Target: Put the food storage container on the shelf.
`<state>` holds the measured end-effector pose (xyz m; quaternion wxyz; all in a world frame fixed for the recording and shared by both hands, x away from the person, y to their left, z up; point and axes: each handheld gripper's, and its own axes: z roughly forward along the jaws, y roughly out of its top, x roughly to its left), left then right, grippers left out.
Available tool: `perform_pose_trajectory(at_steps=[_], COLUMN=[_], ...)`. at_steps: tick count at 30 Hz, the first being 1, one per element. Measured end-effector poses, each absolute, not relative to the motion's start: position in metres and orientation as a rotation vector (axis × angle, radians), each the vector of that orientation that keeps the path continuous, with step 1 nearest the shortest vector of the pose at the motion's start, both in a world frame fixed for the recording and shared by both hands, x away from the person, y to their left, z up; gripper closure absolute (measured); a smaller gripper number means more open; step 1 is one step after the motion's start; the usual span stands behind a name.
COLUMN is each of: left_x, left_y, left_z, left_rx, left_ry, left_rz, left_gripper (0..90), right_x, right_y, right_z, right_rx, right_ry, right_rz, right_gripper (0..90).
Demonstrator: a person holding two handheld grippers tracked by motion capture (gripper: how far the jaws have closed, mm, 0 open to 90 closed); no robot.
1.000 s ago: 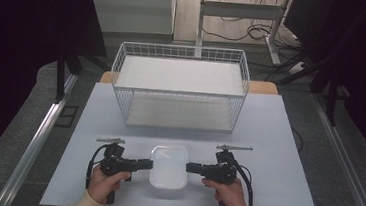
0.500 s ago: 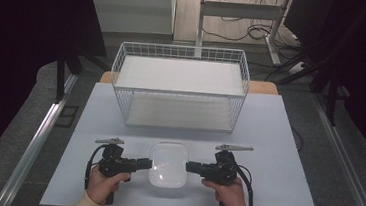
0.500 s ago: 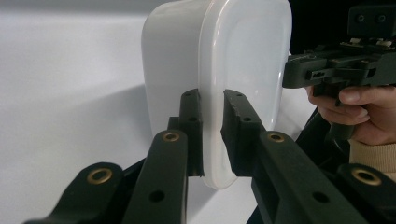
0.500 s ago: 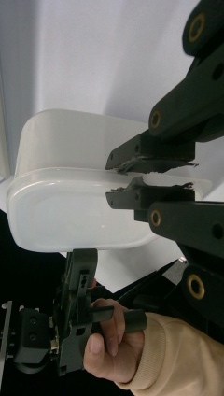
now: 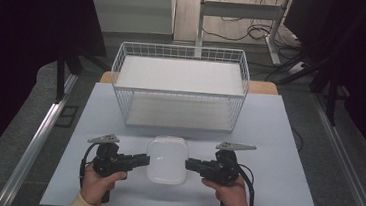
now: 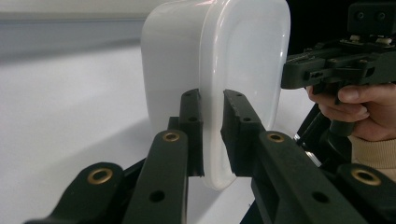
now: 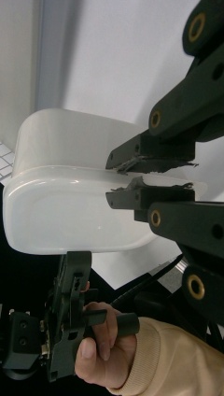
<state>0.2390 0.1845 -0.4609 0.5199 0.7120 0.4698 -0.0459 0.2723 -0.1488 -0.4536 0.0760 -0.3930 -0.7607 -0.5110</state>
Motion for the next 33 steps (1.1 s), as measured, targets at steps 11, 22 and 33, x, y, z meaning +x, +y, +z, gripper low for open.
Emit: perform_pose_trajectory(at_steps=[11, 22, 33], left_x=[0.252, 0.273, 0.287], left_y=[0.189, 0.193, 0.190], left_z=[-0.443, -0.410, -0.377], left_rx=[1.694, 1.676, 1.693], left_ry=[1.100, 1.057, 1.031], left_rz=[-0.076, -0.022, 0.018], left_gripper=[78.8, 78.7, 78.7], right_x=[0.283, 0.302, 0.314], right_y=[-0.144, -0.140, -0.142], right_z=[-0.433, -0.399, -0.367], right_rx=[-1.143, -1.101, -1.092], right_ry=[-2.322, -2.350, -2.389], right_rz=[-1.584, -1.658, -1.687], right_gripper=[80.9, 80.9, 80.9])
